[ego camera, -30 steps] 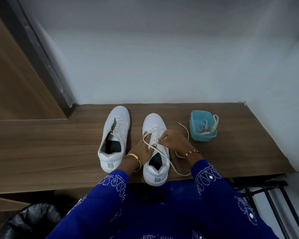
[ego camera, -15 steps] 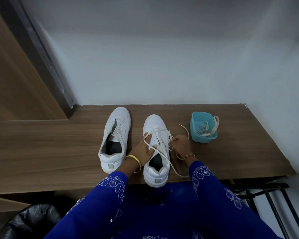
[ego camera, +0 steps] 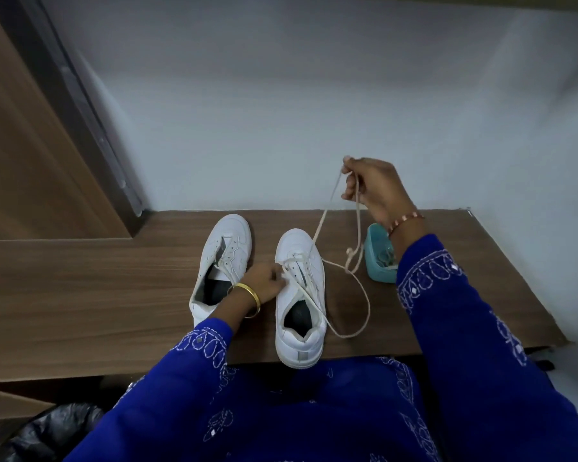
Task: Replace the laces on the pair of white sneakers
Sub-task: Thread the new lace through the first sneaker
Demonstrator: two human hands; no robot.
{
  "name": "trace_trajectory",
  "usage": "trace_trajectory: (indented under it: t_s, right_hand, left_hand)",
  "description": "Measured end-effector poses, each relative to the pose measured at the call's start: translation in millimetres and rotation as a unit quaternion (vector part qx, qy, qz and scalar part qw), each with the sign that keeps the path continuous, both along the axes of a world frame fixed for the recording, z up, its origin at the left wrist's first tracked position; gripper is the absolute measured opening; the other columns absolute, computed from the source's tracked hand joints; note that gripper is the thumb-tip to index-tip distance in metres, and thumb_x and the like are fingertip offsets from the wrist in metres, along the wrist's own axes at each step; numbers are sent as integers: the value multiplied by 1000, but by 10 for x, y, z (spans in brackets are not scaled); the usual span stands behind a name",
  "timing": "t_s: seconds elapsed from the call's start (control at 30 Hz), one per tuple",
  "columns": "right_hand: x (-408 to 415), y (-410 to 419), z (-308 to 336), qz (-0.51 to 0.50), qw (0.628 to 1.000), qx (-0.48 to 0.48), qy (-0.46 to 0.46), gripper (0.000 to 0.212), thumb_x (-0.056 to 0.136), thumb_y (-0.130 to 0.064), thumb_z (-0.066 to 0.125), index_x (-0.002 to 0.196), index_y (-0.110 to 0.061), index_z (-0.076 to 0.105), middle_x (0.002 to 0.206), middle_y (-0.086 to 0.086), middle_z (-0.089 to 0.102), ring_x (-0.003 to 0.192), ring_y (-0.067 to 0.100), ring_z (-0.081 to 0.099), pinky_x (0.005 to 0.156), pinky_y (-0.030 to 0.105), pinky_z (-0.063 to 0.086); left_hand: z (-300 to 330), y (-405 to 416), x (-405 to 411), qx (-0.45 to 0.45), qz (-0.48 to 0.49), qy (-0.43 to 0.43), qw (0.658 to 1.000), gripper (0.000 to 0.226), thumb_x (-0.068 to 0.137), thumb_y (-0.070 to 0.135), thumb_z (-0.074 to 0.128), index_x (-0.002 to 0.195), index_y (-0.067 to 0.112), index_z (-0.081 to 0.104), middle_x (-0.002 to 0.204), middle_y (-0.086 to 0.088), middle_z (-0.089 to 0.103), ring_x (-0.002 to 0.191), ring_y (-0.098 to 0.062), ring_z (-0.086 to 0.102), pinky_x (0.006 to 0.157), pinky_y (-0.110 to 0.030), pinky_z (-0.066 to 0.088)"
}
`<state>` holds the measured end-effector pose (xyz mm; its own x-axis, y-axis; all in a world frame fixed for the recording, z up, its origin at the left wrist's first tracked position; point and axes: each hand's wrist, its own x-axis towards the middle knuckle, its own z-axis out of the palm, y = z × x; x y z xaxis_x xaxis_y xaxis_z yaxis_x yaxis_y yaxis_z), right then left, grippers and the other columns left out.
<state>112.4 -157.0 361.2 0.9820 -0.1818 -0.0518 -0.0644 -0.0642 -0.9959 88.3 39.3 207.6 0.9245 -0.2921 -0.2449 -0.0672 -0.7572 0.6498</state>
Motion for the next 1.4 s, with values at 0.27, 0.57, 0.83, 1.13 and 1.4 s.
trace_trajectory:
  t_s: [0.27, 0.57, 0.83, 1.13, 1.4]
  right_hand:
    - [-12, 256, 405, 152, 982, -78, -79, 19, 89, -16, 59, 105, -8, 66, 57, 1, 48, 46, 11, 38, 47, 21, 38]
    - [151, 268, 413, 102, 946, -276, -136, 17, 86, -13, 63, 96, 1, 67, 83, 1, 63, 64, -6, 52, 62, 0, 37]
    - [364, 22, 434, 15, 911, -378, -165, 48, 81, -37, 68, 57, 3, 54, 58, 14, 54, 58, 25, 52, 69, 31, 46]
    - [315, -112, 351, -11, 958, -280, -62, 51, 89, -41, 57, 50, -14, 36, 52, 6, 32, 32, 10, 40, 48, 23, 42]
    - [187, 117, 141, 120, 959, -258, 13, 35, 95, -24, 48, 63, -10, 54, 56, 0, 35, 50, 12, 29, 45, 20, 28]
  left_hand:
    - [442, -132, 123, -187, 94, -78, 975, 59, 86, 5, 57, 140, 11, 33, 139, -12, 46, 125, -25, 45, 97, -27, 36]
    - [889, -438, 274, -390, 72, -70, 915, 29, 94, 17, 51, 66, 12, 60, 63, 5, 67, 66, -9, 63, 74, -33, 47]
    - [734, -267, 237, -533, 267, 55, 801, 39, 101, 18, 25, 66, 10, 38, 32, 3, 40, 35, -13, 54, 42, -17, 45]
    - [466, -3, 241, -527, 445, 146, 709, 37, 101, 20, 27, 68, 10, 41, 50, -6, 39, 51, -20, 42, 48, -27, 44]
    - [531, -223, 156, -231, 310, 29, 922, 72, 80, 6, 54, 143, 0, 20, 117, -16, 52, 108, -31, 53, 81, -34, 46]
